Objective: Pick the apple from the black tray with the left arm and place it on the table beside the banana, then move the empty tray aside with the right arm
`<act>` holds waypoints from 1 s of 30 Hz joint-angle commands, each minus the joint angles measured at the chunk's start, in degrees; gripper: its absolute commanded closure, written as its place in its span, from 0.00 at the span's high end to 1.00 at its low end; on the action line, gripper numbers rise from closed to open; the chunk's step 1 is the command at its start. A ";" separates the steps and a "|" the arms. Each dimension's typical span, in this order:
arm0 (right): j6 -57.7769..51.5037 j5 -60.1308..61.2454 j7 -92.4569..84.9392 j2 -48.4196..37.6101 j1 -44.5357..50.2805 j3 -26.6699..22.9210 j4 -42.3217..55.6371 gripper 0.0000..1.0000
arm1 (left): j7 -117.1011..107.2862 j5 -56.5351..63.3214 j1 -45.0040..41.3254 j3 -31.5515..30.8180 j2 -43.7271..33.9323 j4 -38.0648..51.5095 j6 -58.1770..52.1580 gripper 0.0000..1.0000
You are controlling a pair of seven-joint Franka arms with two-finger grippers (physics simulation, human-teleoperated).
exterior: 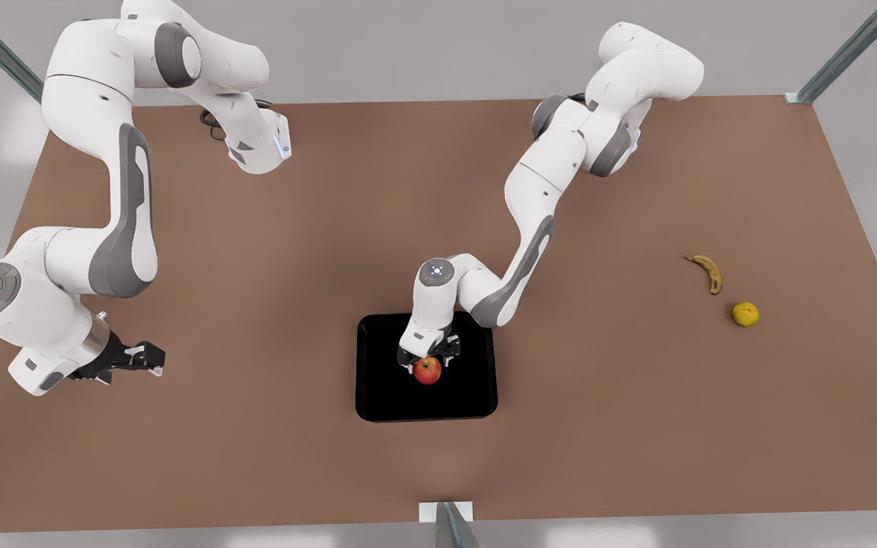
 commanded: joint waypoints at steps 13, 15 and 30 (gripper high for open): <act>-0.03 0.01 -0.18 -0.07 0.00 -0.01 0.03 1.00 | -3.46 0.06 -1.41 2.33 1.71 0.12 2.31 0.98; -0.03 0.01 -0.18 -0.07 0.00 -0.01 0.03 1.00 | -3.46 0.06 -1.41 2.33 1.71 0.12 2.31 0.79; -26.30 2.38 23.72 -9.48 16.26 5.17 1.79 1.00 | 41.96 -13.82 16.08 0.49 -48.91 -57.18 -1.30 0.78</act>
